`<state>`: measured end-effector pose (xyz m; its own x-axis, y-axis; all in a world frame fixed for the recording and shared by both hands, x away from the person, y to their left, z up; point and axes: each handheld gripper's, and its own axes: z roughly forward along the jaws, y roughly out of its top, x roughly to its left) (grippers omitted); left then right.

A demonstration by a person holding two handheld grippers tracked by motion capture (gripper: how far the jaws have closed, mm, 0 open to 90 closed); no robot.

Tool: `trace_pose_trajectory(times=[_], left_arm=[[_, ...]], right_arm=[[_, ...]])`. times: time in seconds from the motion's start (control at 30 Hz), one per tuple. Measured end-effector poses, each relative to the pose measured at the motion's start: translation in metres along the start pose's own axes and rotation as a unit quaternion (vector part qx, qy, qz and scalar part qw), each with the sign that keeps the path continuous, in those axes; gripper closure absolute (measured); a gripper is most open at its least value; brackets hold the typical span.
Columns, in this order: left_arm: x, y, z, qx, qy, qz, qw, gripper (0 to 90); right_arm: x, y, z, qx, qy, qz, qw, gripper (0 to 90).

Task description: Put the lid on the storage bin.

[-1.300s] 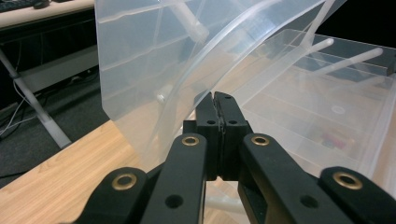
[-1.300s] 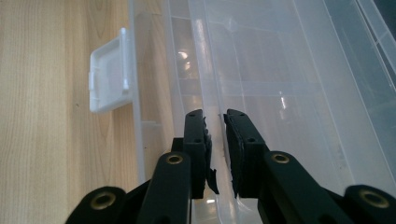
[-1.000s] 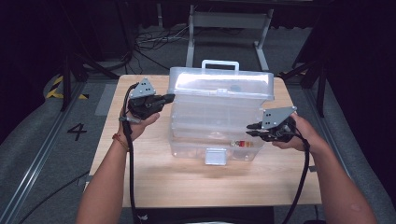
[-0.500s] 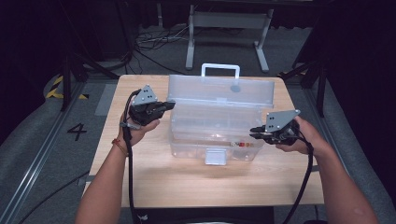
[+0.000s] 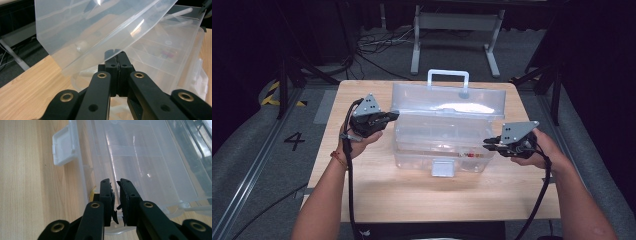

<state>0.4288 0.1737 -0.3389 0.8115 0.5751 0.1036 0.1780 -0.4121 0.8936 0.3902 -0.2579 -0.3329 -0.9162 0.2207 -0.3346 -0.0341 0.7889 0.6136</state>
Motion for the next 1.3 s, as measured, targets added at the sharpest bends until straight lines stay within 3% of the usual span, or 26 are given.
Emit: trace_pose_trajectory(times=[0.3, 0.63, 0.9, 1.1, 1.3], left_arm=[[-0.002, -0.004, 0.001, 0.010, -0.001, 0.001, 0.9999, 89.9], [-0.005, -0.005, 0.000, 0.017, -0.001, 0.007, 0.9998, 89.9], [-0.006, -0.006, 0.000, 0.027, -0.005, 0.010, 0.9996, 90.0], [-0.007, -0.010, -0.001, 0.027, -0.008, 0.011, 0.9995, 90.0], [-0.010, -0.018, 0.000, 0.039, -0.009, 0.011, 0.9992, 90.0]], right_arm=[[0.000, -0.008, -0.003, -0.008, -0.006, 0.012, 0.9999, 80.5], [-0.004, -0.023, -0.017, -0.049, -0.018, 0.049, 0.9974, 79.0], [-0.007, -0.035, -0.021, -0.044, -0.040, 0.072, 0.9956, 77.8], [-0.008, -0.041, -0.021, -0.037, -0.073, 0.086, 0.9929, 77.8], [-0.010, -0.047, -0.019, -0.038, -0.078, 0.101, 0.9911, 78.0]])
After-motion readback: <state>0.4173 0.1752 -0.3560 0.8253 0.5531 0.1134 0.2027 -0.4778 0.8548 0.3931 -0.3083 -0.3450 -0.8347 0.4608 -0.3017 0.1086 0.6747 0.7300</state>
